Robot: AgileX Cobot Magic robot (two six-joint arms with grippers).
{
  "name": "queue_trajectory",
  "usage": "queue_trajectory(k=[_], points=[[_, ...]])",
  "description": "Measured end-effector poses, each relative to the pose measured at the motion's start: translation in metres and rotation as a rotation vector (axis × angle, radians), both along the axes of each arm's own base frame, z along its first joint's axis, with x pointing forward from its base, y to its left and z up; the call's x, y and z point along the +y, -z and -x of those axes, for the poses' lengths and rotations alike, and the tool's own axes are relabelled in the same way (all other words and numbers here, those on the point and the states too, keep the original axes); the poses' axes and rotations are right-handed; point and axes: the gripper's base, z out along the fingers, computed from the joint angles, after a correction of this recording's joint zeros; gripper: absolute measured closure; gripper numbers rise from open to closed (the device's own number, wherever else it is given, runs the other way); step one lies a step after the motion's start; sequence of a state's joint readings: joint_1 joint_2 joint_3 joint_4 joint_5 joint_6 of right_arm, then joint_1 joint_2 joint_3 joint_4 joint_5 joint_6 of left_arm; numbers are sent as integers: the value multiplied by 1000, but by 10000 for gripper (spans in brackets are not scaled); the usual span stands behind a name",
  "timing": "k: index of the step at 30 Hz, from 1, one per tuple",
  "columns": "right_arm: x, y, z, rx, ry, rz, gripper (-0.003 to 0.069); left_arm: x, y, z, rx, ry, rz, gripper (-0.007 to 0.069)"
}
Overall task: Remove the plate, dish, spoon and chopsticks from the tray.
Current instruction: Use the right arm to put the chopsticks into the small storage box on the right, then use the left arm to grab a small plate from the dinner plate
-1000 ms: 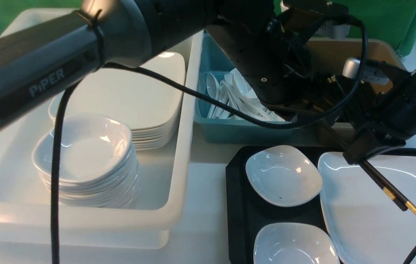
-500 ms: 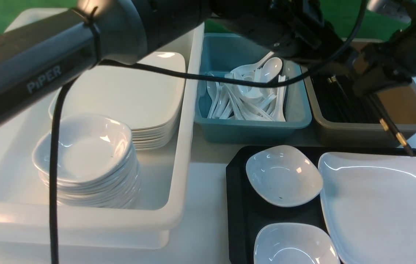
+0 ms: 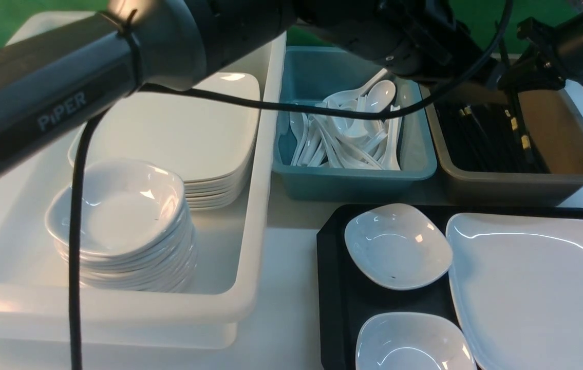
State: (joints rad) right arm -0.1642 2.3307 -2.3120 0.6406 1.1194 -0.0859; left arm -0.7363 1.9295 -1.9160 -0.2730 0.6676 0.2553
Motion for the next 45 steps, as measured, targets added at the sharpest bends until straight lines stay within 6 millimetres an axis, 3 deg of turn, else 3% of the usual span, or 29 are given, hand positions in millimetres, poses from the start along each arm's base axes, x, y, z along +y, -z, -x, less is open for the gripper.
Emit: queue_trajectory(k=[7,9,12,14,17,20,22,23,25,28,31,34,38,39,42,45], points=[[-7,4,-12,-47,126,-10,561,0,1,1,8,4,-9,623],[-8,5,-13,-43,151,-3,501,0,1,0,2,6,-12,623],[-10,5,-13,-31,176,9,321,0,1,0,-2,6,-13,623],[-10,6,-12,-22,174,11,240,0,0,0,-5,5,-12,623],[-8,4,-8,14,142,11,179,0,0,0,-6,5,-11,623],[-5,-9,3,31,37,41,262,2,3,1,-2,11,-53,623],[-2,-36,14,-32,6,70,432,6,6,2,6,17,-123,623],[0,-46,19,-51,-2,83,483,8,7,3,11,19,-150,623],[11,-84,43,-132,-54,127,587,19,9,8,56,10,-260,623],[37,-122,82,-199,-141,214,618,37,2,14,98,-18,-354,623],[64,-130,120,-189,-240,324,618,54,-13,22,135,-37,-366,623],[95,-114,161,-138,-399,392,601,69,-26,30,182,-44,-357,623],[153,-63,232,-59,-710,422,535,82,-33,45,218,-36,-342,623],[155,-61,235,-61,-722,424,530,83,-34,47,218,-35,-339,623],[178,-34,270,-94,-826,432,448,90,-27,58,250,-29,-353,623],[203,11,314,-117,-968,459,287,104,-8,75,291,-29,-377,623]])
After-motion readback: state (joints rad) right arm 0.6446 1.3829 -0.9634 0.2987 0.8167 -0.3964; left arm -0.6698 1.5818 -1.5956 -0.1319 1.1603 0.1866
